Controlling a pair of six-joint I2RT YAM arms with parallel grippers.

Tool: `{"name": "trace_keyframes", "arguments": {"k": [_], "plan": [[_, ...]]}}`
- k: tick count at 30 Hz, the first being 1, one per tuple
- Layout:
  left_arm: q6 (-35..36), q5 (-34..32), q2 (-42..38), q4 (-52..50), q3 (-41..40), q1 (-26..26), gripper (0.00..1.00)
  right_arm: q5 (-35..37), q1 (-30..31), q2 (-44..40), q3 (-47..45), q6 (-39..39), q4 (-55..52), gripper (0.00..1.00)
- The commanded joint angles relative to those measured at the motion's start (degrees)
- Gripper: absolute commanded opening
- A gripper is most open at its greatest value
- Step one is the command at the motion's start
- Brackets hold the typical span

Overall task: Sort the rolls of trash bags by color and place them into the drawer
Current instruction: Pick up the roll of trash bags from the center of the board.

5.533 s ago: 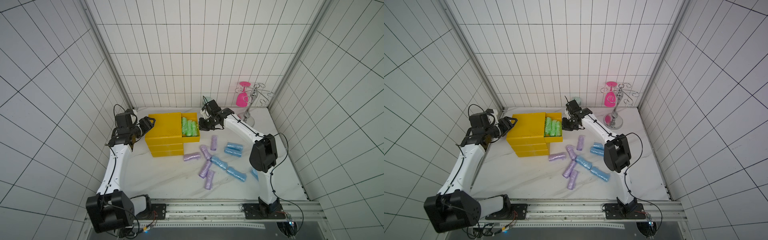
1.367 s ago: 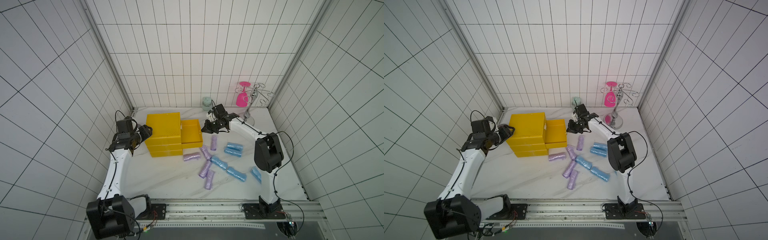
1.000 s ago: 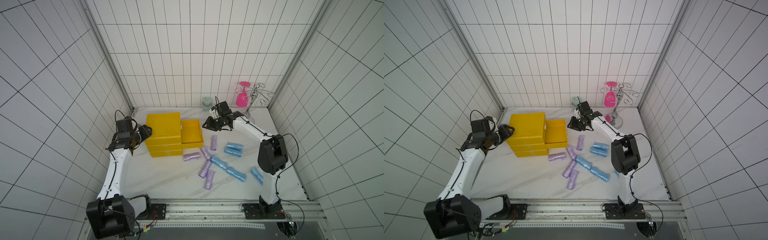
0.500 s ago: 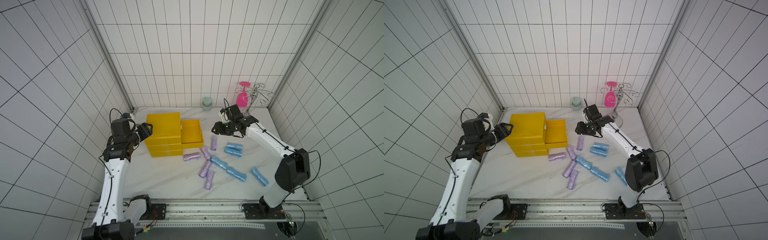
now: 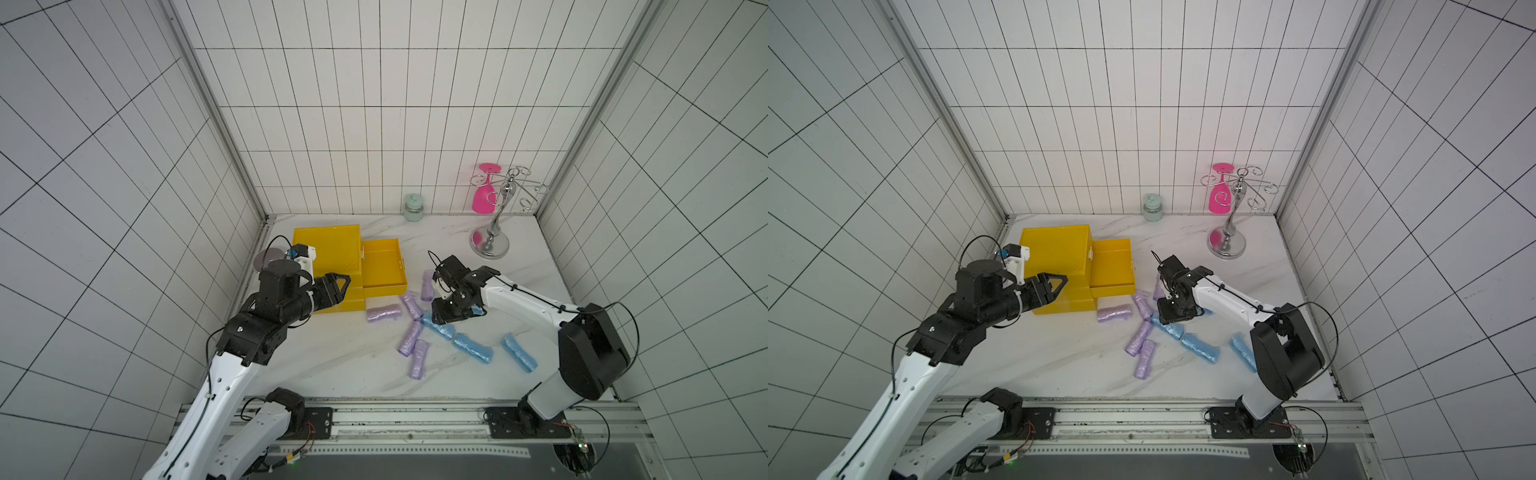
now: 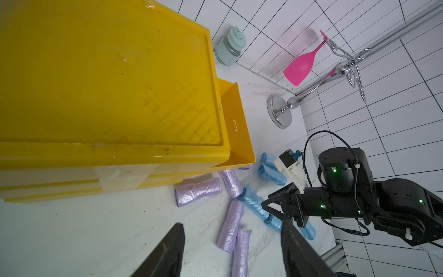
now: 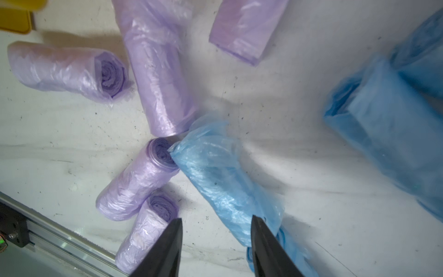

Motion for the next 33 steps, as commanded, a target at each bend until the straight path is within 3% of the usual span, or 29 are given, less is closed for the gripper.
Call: {"name": "trace_keyframes", "arguments": {"k": [1, 19, 28, 33], "plan": [[-2.1, -2.1, -1.6, -1.2, -1.8, -0.3, 0.63, 2.3, 0.7, 0.7, -1.7, -1.2, 0.3, 0.51], [-2.2, -1.9, -1.3, -0.8, -2.8, -0.3, 0.64, 2.9, 0.9, 10.2, -0.3, -2.1, 3.9, 0.47], [-1.5, -2.2, -0.2, -0.3, -1.8, -0.2, 0.64, 0.9, 0.9, 7.6, -1.9, -1.6, 3.9, 0.11], [0.5, -3.0, 1.6, -1.2, 1.3, -0.1, 0.64, 1.1, 0.2, 3.1, -1.1, 0.4, 1.7, 0.04]]}}
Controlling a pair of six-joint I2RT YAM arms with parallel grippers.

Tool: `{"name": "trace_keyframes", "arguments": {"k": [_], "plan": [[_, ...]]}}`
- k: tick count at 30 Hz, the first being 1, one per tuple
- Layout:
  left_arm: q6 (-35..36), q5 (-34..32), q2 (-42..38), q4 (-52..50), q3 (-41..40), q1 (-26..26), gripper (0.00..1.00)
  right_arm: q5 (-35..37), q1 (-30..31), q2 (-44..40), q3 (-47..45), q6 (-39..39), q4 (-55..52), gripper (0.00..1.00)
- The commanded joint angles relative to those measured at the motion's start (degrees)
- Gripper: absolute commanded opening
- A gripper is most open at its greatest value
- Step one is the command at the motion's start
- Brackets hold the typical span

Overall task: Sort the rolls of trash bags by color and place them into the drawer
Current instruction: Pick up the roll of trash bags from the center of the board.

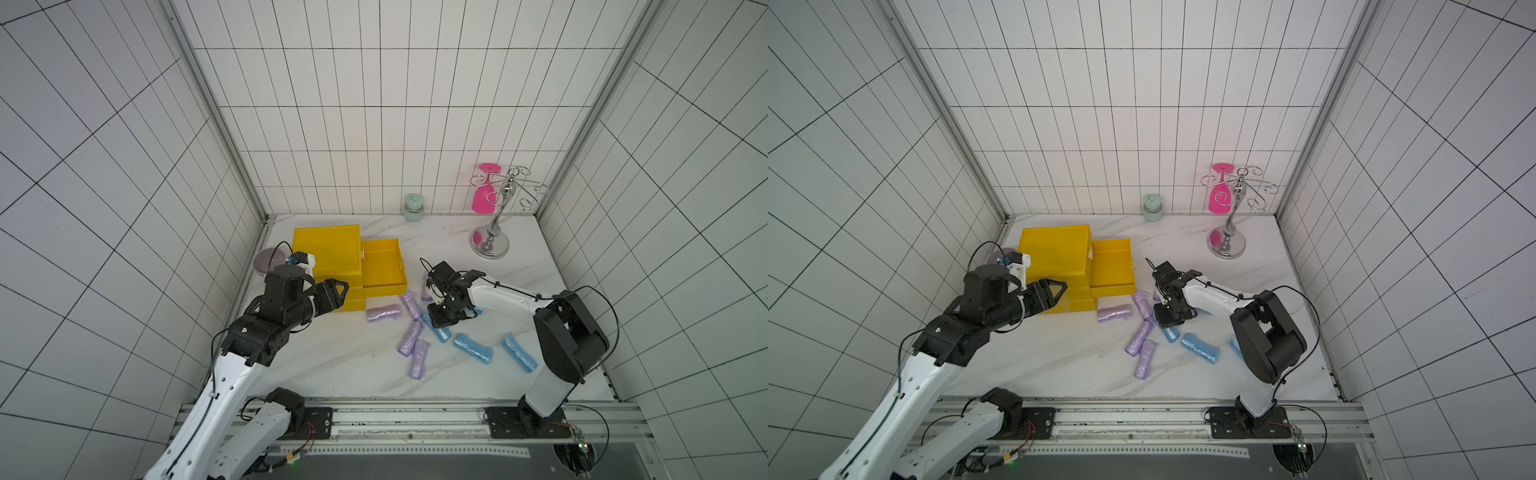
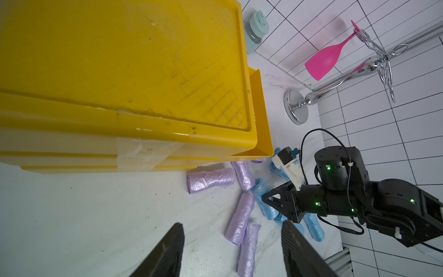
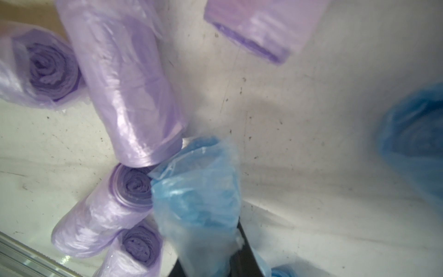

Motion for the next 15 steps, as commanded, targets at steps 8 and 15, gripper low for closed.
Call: {"name": "trace_keyframes", "arguments": {"k": [8, 15], "plan": [[7.2, 2.6, 4.6, -0.8, 9.2, 8.3, 0.65, 3.4, -3.4, -11.7, 7.2, 4.7, -9.1, 0.03], [10.3, 11.1, 8.5, 0.5, 12.0, 22.3, 0.65, -1.3, -3.1, -11.4, 19.1, 7.2, -10.1, 0.03]]}}
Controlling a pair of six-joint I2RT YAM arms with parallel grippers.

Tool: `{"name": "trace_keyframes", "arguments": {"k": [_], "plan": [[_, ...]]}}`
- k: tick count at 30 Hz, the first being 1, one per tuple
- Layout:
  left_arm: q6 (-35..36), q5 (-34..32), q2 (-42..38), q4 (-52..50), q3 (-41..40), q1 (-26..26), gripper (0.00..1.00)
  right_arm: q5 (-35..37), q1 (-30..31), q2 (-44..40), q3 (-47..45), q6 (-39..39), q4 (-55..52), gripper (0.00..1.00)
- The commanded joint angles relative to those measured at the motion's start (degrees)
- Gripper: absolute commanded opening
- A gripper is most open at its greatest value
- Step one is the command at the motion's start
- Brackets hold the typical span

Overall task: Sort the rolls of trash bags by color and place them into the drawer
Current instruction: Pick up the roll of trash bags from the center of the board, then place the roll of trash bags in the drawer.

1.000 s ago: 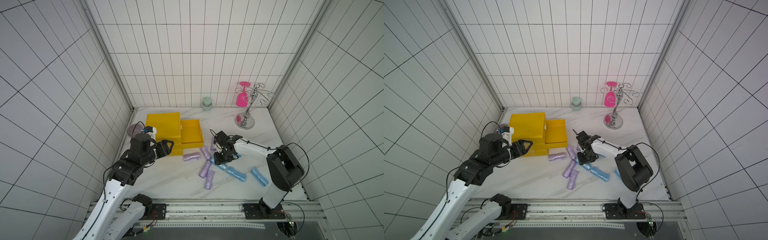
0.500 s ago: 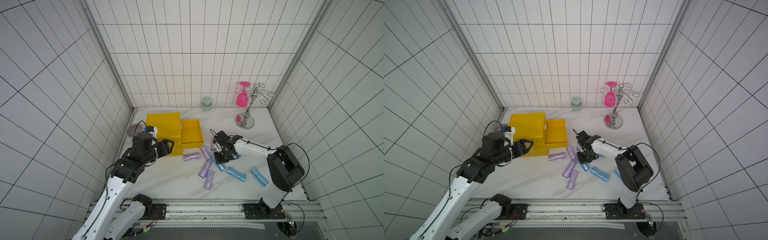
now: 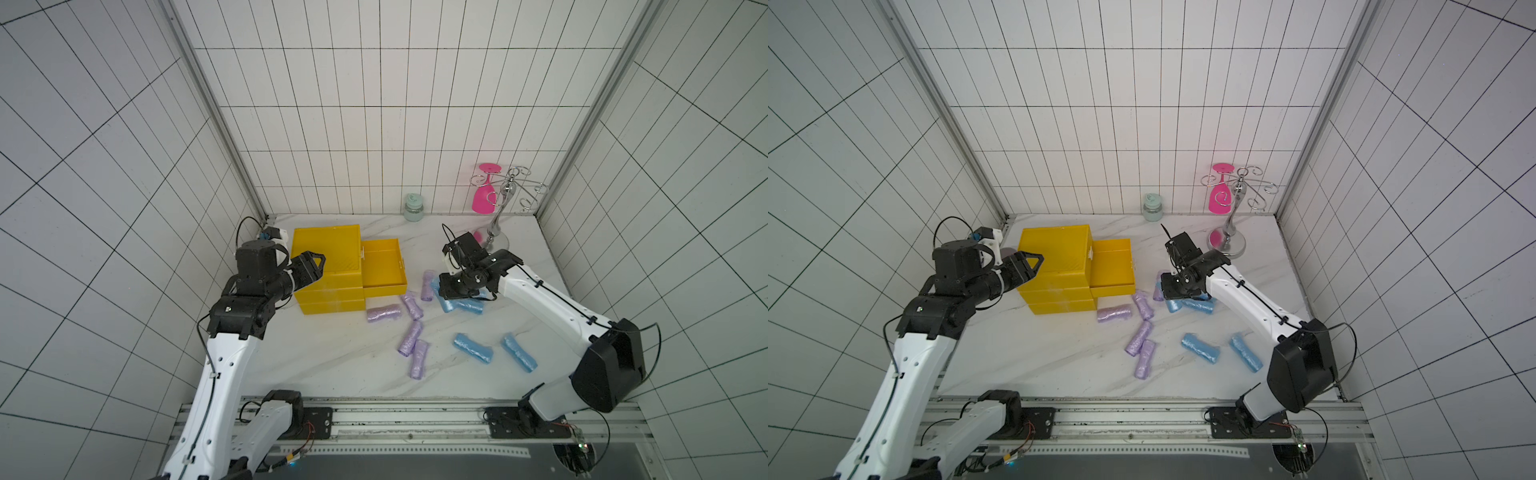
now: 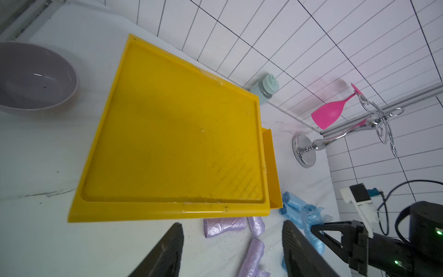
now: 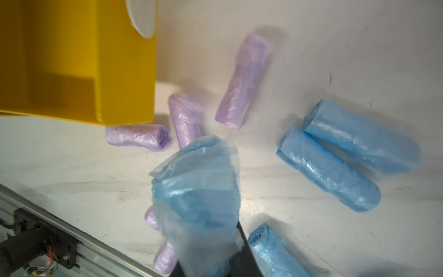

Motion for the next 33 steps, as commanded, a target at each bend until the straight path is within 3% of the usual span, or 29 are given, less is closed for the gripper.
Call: {"name": "trace_keyframes", "arguments": {"k": [1, 15, 28, 30, 33], "plan": [[2.8, 4.9, 1.6, 1.1, 1.6, 4.4, 0.65, -3.3, 0.5, 0.6, 6.0, 3.0, -0.4, 0.03], [1.0, 7.4, 5.3, 6.4, 0.7, 7.2, 0.65, -14.4, 5.9, 26.8, 31.5, 17.8, 12.9, 0.05], [3.8, -0.8, 5.7, 7.1, 0.0, 9.5, 0.65, -19.3, 6.7, 40.3, 39.5, 24.6, 16.2, 0.09], [3.9, -0.6, 6.8, 7.4, -0.3, 9.8, 0.65, -20.6, 6.7, 41.0, 39.9, 25.7, 17.3, 0.13], [3.8, -0.3, 7.3, 8.3, -1.3, 10.1, 0.64, -21.0, 6.7, 41.1, 40.2, 26.0, 17.5, 0.27]]}}
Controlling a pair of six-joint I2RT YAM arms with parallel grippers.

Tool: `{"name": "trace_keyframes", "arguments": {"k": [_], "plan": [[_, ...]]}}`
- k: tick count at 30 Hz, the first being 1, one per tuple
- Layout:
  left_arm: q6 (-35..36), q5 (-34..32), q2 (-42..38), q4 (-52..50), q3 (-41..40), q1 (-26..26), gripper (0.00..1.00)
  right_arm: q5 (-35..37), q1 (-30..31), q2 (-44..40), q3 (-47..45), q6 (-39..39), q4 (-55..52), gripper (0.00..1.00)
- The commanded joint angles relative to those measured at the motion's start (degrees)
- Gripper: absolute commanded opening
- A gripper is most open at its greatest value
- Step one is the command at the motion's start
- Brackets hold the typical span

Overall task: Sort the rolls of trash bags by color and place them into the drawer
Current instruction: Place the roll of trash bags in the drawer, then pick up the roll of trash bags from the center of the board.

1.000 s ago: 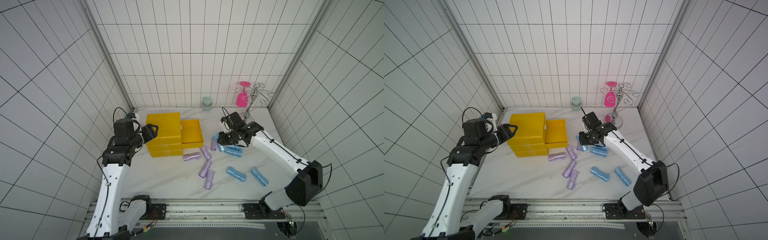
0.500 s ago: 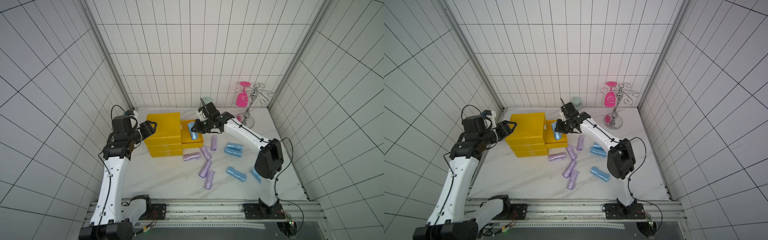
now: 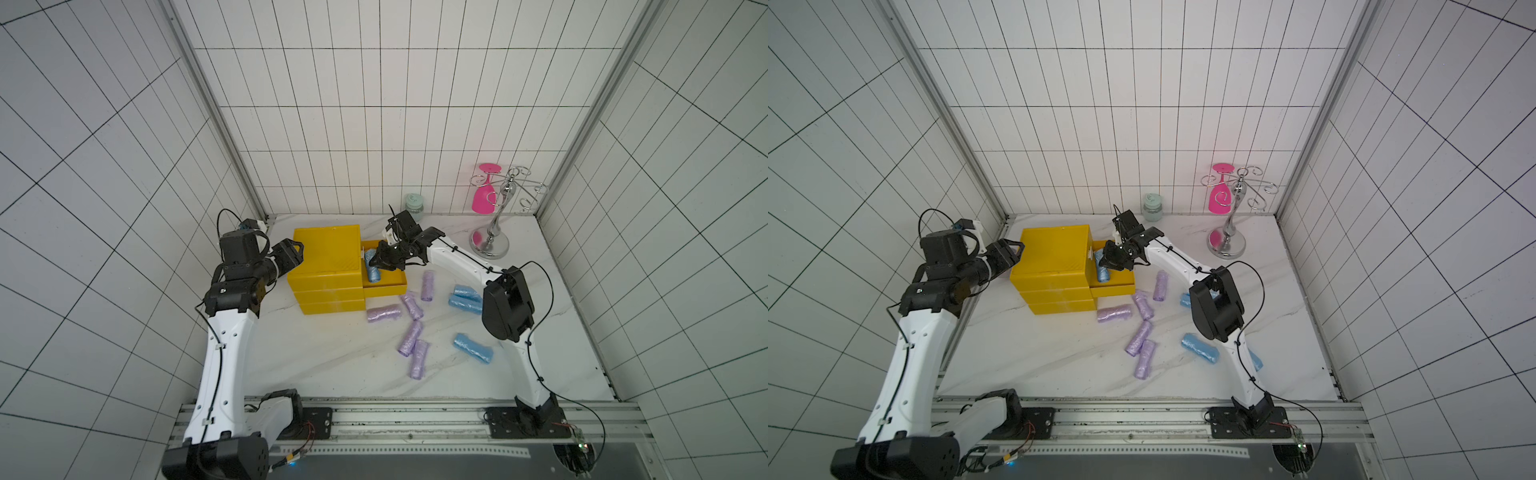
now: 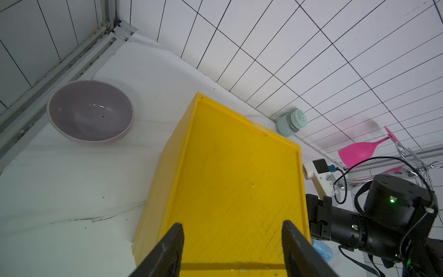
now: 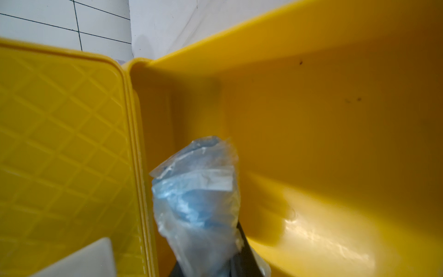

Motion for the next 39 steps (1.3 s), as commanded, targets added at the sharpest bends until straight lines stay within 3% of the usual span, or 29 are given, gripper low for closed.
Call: {"name": "trace_keyframes", "arguments": {"k": [1, 7, 12, 26, 33, 39], "plan": [[1.0, -0.9, 0.6, 2.0, -1.6, 0.4, 0.64, -2.0, 0.5, 0.2, 3.3, 1.3, 1.8, 0.3], [1.0, -0.2, 1.4, 2.5, -2.8, 0.5, 0.64, -2.1, 0.3, -1.2, 2.4, 0.6, 1.7, 0.41], [0.8, 0.0, 1.1, 2.8, -3.4, 0.5, 0.64, -1.5, 0.1, -3.5, 1.1, -1.1, 1.8, 0.44], [0.0, 1.7, -1.8, 0.7, -1.3, 0.5, 0.64, 6.1, -1.1, -14.9, -3.1, -10.5, -3.4, 0.4], [0.0, 4.3, -4.4, -2.7, 1.2, -0.7, 0.64, 11.9, -2.9, -24.4, -14.0, -15.5, -4.6, 0.44], [-1.3, 2.7, -6.7, -4.9, 1.5, -8.2, 0.64, 14.7, -5.5, -33.0, -26.5, -19.5, -6.6, 0.49]]}}
